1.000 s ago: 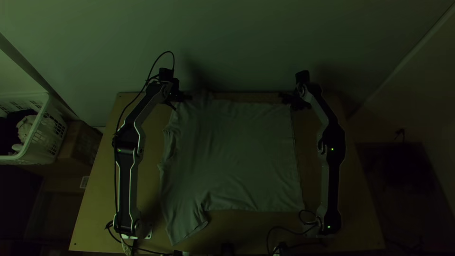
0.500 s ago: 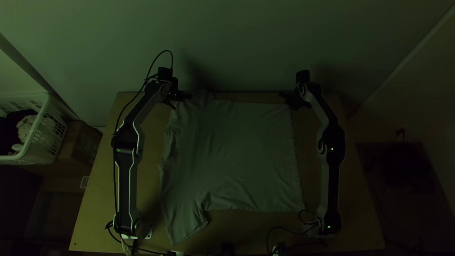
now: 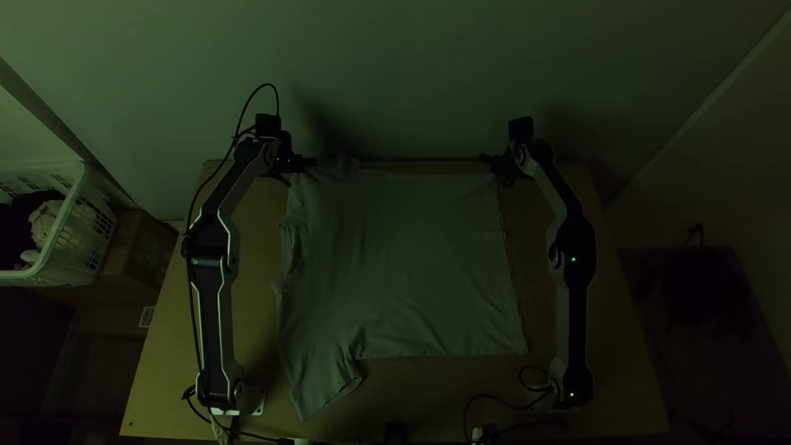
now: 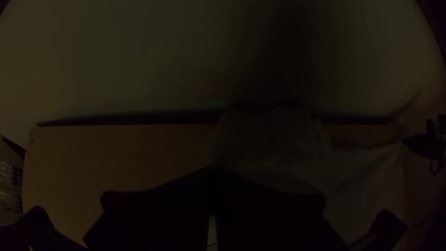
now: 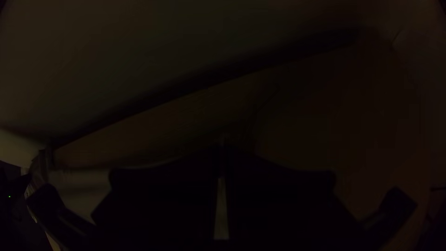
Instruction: Fold the t-shirt
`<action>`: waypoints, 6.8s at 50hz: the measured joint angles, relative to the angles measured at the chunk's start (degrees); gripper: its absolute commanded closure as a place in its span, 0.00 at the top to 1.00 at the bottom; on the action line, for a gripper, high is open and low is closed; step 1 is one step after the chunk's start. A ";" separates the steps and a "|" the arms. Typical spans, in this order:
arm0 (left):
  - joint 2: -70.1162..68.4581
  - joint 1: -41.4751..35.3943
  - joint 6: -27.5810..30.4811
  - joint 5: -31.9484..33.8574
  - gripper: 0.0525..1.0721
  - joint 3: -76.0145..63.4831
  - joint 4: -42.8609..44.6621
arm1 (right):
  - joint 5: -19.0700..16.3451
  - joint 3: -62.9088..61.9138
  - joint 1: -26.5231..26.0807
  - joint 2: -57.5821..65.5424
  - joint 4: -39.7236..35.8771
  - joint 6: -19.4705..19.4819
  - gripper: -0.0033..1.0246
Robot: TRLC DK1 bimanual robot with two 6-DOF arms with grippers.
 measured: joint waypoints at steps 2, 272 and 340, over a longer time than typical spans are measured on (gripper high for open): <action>-0.28 0.00 -0.20 0.20 0.02 -0.35 0.02 | 0.00 0.00 0.00 0.00 -0.02 -0.37 0.03; -72.61 -31.23 -19.76 7.56 0.95 -86.99 -32.72 | 1.53 -67.34 9.05 -62.75 -31.04 3.15 0.96; -63.04 -33.75 -20.90 1.92 0.03 -86.51 -25.16 | -1.73 -80.24 9.33 -62.53 -28.02 1.27 0.89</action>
